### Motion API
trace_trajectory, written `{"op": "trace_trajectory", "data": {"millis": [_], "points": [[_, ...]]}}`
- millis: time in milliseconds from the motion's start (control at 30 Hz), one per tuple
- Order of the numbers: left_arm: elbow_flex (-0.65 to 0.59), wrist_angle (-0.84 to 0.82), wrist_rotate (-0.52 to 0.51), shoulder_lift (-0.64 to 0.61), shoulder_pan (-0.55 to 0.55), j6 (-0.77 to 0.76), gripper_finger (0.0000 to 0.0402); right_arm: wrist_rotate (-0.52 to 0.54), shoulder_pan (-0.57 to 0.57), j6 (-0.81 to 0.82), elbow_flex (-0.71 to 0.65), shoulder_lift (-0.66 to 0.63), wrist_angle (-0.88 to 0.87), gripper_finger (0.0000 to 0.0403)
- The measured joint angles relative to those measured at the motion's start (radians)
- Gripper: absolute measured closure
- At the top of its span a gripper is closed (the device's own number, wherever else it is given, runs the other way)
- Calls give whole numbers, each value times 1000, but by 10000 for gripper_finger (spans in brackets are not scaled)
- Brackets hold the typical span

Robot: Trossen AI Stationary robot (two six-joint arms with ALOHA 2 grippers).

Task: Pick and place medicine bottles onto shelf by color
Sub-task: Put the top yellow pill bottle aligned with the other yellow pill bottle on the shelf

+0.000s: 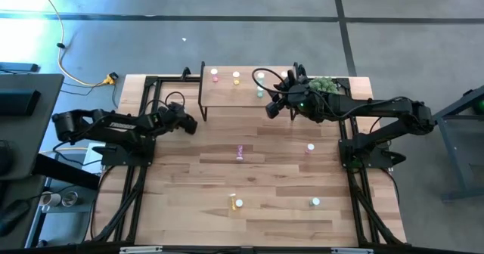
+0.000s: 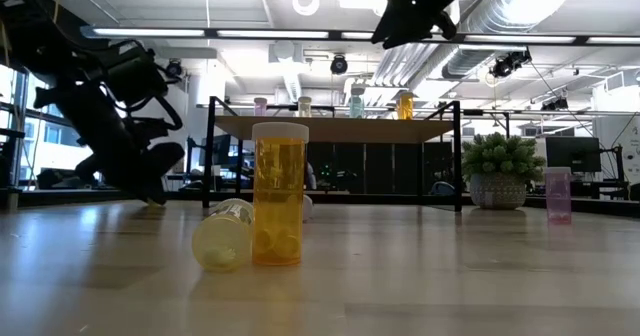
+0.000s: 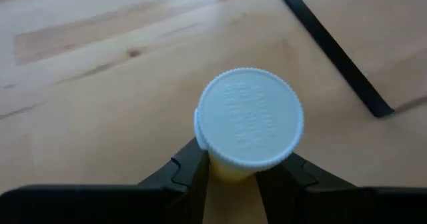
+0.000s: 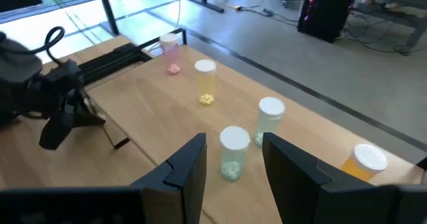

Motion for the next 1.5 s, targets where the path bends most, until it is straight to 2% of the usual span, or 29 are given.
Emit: {"op": "trace_trajectory", "data": {"millis": [367,600,933,1067,1233,1500], "points": [[197,-437,-8,-148,0,49,305,-6,0,-1,0,0,-22,265],[351,-657,-78,-203,0,70,304,-6,0,-1,0,0,-40,265],[596,-859,-83,-237,0,151,304,-53,0,-24,0,0,-45,265],[699,-918,-37,-238,-10,190,304,-100,0,-29,0,0,-45,265],[787,-919,76,-238,-53,264,304,-178,0,-43,0,0,-44,265],[810,-846,229,-229,-192,306,304,-385,0,-89,0,3,-35,265]]}}
